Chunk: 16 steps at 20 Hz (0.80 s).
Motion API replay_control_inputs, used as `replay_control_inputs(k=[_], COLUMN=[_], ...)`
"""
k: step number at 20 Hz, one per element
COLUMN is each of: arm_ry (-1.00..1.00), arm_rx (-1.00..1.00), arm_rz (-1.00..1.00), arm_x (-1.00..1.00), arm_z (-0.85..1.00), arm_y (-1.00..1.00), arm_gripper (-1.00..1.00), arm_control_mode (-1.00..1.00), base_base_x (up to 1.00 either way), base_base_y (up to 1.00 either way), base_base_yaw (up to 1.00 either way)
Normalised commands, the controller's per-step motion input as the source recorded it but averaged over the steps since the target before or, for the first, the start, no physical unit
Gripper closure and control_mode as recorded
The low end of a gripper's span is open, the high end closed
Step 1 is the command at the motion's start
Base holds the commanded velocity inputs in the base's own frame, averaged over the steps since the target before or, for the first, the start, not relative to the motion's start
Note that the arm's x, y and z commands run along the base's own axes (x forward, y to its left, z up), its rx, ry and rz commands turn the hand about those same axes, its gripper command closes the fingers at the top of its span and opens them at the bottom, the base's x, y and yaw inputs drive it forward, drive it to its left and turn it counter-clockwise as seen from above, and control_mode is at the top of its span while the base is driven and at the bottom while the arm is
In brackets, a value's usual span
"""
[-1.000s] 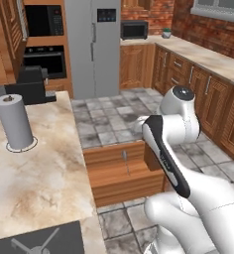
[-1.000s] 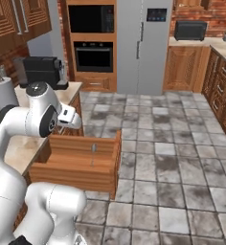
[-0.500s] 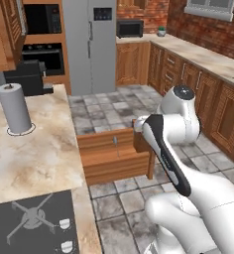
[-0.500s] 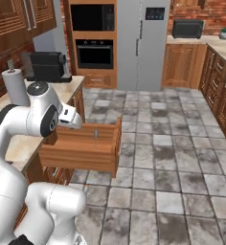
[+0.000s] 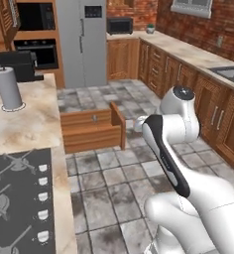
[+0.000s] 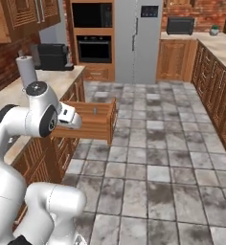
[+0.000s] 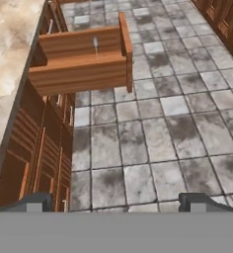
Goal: Organize the utensils by type. Pick up the wooden spoons from the counter and place them in the open cabinet. Then pick up the metallic utensils from the counter and place them in the open drawer.
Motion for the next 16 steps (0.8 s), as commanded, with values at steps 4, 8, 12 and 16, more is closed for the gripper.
replay_control_inputs(k=[4, 8, 12, 16], arm_ry=[0.00, 0.00, 0.00, 0.00], arm_rx=[0.00, 0.00, 0.00, 0.00], arm_rz=[0.00, 0.00, 0.00, 0.00], arm_x=[0.00, 0.00, 0.00, 0.00], arm_z=[0.00, 0.00, 0.00, 0.00], arm_y=[0.00, 0.00, 0.00, 0.00], arm_gripper=[-1.00, -1.00, -1.00, -1.00], arm_control_mode=[1.00, 1.00, 1.00, 1.00], base_base_x=[-1.00, -1.00, -0.58, -0.26], base_base_y=[-0.64, -0.65, -0.17, -0.10], base_base_yaw=[0.01, 0.10, 0.40, 0.64])
